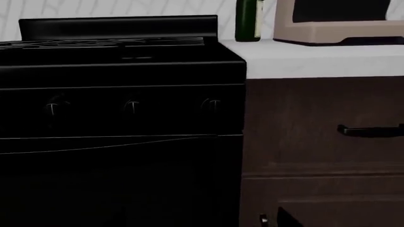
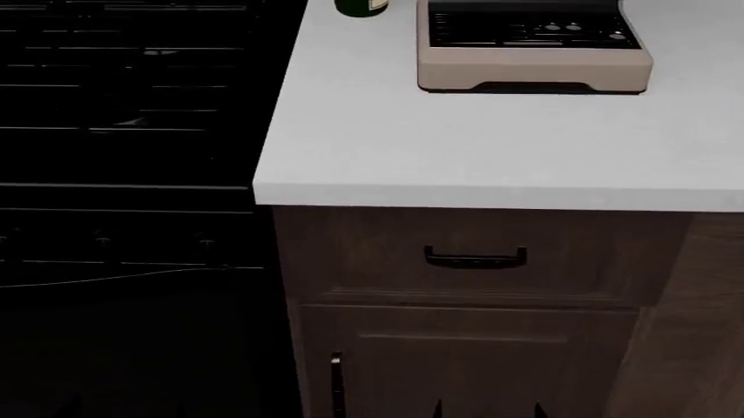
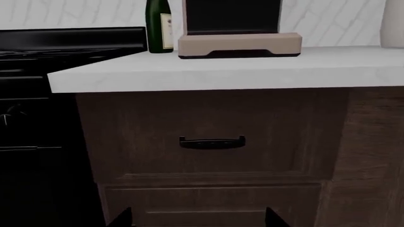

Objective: Open the right drawer.

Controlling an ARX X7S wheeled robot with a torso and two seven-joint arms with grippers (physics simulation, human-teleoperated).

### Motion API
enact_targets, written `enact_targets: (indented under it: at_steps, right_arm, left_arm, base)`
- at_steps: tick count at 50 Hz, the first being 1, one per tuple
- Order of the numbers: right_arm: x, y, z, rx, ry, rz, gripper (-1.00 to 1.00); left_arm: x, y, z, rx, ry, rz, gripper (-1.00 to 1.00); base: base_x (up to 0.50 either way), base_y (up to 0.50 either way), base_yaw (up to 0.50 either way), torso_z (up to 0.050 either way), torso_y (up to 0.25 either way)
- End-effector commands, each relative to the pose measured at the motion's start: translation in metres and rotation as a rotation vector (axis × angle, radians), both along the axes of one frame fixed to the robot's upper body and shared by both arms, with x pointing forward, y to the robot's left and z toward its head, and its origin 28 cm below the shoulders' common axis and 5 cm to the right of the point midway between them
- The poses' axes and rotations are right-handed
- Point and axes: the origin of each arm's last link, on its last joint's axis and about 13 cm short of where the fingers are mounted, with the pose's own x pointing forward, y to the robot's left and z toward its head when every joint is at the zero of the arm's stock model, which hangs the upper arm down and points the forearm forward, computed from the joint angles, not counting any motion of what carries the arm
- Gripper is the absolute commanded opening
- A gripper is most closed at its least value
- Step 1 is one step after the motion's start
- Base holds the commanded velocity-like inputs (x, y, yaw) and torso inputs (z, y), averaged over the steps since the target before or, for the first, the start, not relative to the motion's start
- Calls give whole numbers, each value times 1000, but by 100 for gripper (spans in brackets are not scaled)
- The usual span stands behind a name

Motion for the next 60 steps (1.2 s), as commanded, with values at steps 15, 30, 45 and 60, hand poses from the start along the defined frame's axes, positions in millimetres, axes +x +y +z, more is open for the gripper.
enact_targets:
  at_steps: [15,30,45,60]
  right_arm:
    - [-1,1,2,-3,-20,29,100]
    - [-1,1,2,-5,-18,27,100]
    - [-1,1,1,-3,-17,27,100]
    - [-1,1,1,0,-14,34,100]
  left_arm:
    - [0,1,-1,-10,1,6,100]
    - [0,1,1,-17,-8,2,100]
    - [0,1,1,-21,-19,1,100]
    - [-2,1,4,-28,-52,-6,100]
  base:
    - [162,-1,0,0,0]
    - [127,0,0,0,0]
    - [93,0,0,0,0]
    - [90,0,0,0,0]
